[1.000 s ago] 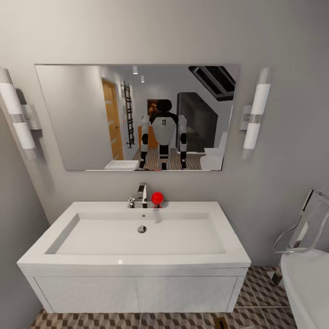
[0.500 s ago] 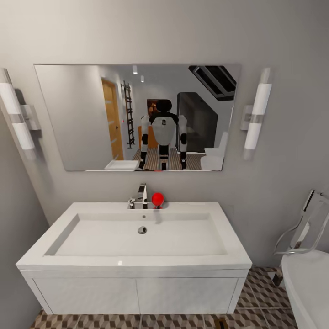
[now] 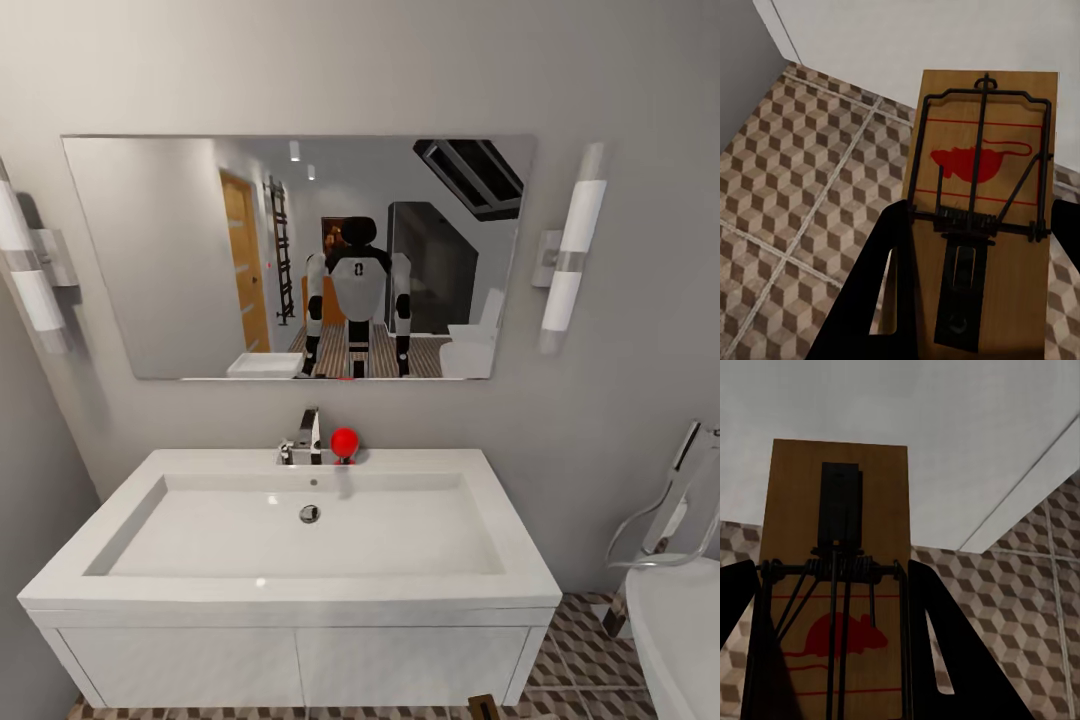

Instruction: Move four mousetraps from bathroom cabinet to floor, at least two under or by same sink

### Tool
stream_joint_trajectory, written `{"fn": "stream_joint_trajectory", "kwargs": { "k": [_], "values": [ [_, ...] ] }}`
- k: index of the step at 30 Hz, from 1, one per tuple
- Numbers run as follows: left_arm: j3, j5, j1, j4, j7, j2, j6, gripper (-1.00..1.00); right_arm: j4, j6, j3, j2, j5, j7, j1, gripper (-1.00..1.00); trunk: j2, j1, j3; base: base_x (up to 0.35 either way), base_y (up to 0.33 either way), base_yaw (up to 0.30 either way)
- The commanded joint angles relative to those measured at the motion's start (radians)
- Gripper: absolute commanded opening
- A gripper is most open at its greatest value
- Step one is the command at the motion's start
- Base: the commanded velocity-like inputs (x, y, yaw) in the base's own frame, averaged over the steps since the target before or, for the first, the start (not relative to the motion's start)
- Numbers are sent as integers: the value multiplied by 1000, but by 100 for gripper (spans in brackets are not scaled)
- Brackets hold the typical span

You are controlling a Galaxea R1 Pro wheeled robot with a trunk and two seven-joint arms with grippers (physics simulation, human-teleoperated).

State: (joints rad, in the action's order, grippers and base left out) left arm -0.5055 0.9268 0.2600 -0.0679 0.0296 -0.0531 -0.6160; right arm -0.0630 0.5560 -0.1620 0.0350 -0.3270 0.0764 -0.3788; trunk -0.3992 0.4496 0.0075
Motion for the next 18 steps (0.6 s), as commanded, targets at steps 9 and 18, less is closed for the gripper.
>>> {"fn": "stream_joint_trajectory", "kwargs": {
  "k": [9, 18],
  "values": [
    [-15, 0, 1, 9, -6, 3, -2, -100, -5, 4, -7, 0, -6, 6, -2, -100, -1, 0, 0, 0, 0, 0],
    [-15, -1, 1, 49, 0, -1, 0, -100, -6, 2, -7, 0, -6, 6, -1, -100, -36, 20, -16, 0, 0, 0]
  ]
}}
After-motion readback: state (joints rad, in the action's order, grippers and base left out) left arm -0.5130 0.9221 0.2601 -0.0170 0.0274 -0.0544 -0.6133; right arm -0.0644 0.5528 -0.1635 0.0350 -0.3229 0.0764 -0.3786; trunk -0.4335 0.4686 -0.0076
